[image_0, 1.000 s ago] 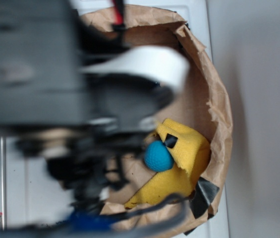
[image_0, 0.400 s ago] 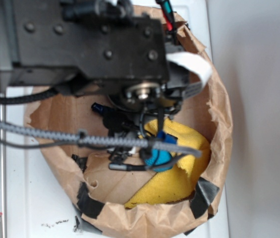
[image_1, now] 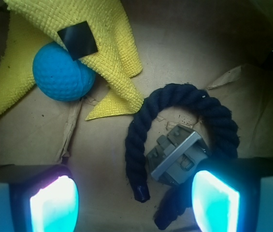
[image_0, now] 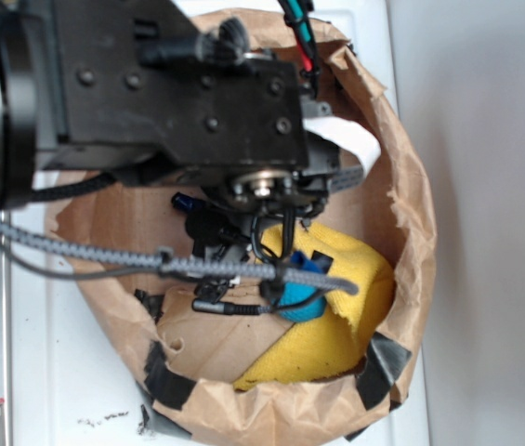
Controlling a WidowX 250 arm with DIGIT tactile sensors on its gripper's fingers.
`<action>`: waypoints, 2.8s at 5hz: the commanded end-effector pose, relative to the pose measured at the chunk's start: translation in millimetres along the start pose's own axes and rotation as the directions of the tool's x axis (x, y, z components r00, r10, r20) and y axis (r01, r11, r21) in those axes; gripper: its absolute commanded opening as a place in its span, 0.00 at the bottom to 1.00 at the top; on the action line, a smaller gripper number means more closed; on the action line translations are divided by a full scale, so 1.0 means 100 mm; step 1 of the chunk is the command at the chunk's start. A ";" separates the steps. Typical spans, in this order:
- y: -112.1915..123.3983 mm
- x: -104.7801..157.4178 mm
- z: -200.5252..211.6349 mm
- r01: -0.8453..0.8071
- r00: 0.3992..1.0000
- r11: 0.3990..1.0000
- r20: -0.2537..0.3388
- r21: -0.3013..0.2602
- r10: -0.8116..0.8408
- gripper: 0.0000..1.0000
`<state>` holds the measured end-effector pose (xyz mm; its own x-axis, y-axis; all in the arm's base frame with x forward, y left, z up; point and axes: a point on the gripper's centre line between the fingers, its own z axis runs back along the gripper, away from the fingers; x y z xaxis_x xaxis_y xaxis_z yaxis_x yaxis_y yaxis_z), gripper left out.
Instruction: Grab the blue rope.
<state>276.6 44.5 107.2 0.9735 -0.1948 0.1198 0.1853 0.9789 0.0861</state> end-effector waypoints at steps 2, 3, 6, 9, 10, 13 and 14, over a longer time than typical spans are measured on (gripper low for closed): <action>-0.19 -0.31 -0.11 -0.047 0.998 0.995 -0.026 0.088 0.049 1.00; -0.20 -0.43 -0.39 -0.178 0.983 0.979 -0.018 0.100 0.180 1.00; 0.39 0.38 -0.82 -0.268 0.960 0.956 -0.046 0.121 0.275 1.00; 0.28 0.37 -0.78 -0.198 0.980 0.975 0.003 0.105 0.199 1.00; 0.23 0.29 -0.66 -0.173 0.985 0.981 0.013 0.086 0.173 1.00; 0.38 0.01 -0.30 -0.191 0.981 0.981 -0.032 -0.028 0.191 1.00; 0.38 -0.15 -0.17 -0.171 0.985 0.982 -0.027 -0.077 0.169 1.00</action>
<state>264.3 81.8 72.2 0.9984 -0.0344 0.0454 0.0360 0.9987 -0.0352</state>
